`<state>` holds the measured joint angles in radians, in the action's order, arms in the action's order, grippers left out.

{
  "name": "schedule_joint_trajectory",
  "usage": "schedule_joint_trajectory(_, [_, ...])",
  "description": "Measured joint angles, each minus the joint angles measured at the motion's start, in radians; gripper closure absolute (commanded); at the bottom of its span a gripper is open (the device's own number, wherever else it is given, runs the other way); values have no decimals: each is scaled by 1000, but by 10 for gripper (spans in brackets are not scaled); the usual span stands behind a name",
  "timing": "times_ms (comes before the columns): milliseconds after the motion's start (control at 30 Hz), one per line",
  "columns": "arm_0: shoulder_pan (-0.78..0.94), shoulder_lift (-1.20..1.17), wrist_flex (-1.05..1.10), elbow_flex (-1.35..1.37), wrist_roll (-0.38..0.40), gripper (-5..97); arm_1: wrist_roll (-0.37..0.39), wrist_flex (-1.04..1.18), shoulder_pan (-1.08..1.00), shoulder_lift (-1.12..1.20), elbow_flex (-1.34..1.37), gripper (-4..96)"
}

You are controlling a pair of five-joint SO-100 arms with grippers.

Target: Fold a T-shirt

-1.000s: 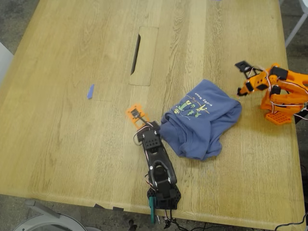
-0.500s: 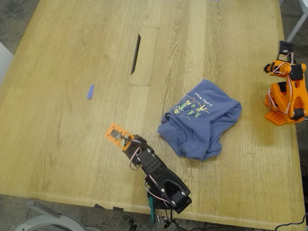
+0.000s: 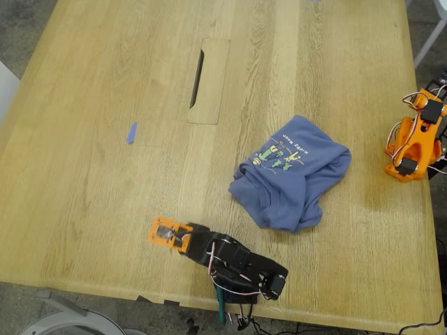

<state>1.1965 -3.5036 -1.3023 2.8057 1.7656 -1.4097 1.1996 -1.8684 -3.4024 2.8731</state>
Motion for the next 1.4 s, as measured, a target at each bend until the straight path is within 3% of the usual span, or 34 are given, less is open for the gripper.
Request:
schedule_joint_trajectory(333, [213,0,-26,87,-46,918,-15,-91,-84,0,196,912])
schedule_joint_trajectory(500, [311,0,5,196,31,918,-15,-276,-124,0,298,899])
schedule_joint_trajectory(633, [367,0,117,268,69,918,-15,-370,-140,0,328,768])
schedule_joint_trajectory(733, [371,0,123,275,77,918,0,-365,-130,0,328,727])
schedule_joint_trajectory(1100, [331,0,121,275,66,918,3,-397,95,2,328,759])
schedule_joint_trajectory(1400, [331,0,103,275,64,918,3,-385,87,2,328,764])
